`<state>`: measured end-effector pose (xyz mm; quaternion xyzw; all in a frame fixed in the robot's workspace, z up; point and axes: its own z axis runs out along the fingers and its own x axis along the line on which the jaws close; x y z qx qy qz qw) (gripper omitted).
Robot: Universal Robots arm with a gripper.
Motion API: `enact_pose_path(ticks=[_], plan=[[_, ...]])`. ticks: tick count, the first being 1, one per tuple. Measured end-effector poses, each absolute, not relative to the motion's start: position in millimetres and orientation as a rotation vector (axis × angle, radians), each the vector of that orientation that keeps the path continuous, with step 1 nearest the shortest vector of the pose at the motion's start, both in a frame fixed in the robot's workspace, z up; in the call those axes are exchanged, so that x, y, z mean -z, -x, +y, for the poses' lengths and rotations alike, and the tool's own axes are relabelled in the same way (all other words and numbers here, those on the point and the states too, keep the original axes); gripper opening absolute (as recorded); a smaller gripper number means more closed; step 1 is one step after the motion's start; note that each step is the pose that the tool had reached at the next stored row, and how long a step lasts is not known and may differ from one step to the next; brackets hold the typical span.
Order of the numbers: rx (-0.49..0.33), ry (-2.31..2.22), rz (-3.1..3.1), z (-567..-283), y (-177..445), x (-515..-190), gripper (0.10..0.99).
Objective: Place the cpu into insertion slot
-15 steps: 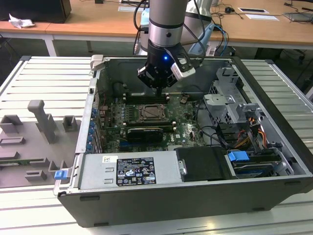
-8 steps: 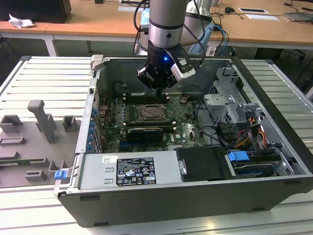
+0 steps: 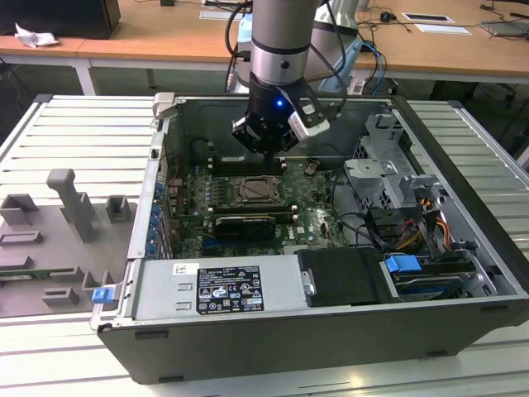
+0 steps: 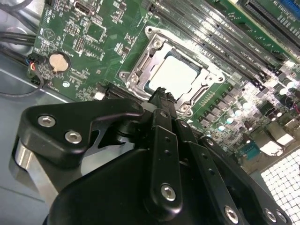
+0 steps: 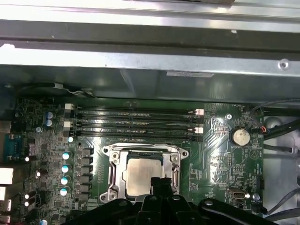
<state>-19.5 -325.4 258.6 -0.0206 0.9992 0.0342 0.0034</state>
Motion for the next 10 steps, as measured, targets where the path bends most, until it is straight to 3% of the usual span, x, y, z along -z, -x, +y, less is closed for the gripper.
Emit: enact_pose_path(ticks=[10], plan=[[-0.108, 0.084, 3.132, -356, 20, -245, 0.106]])
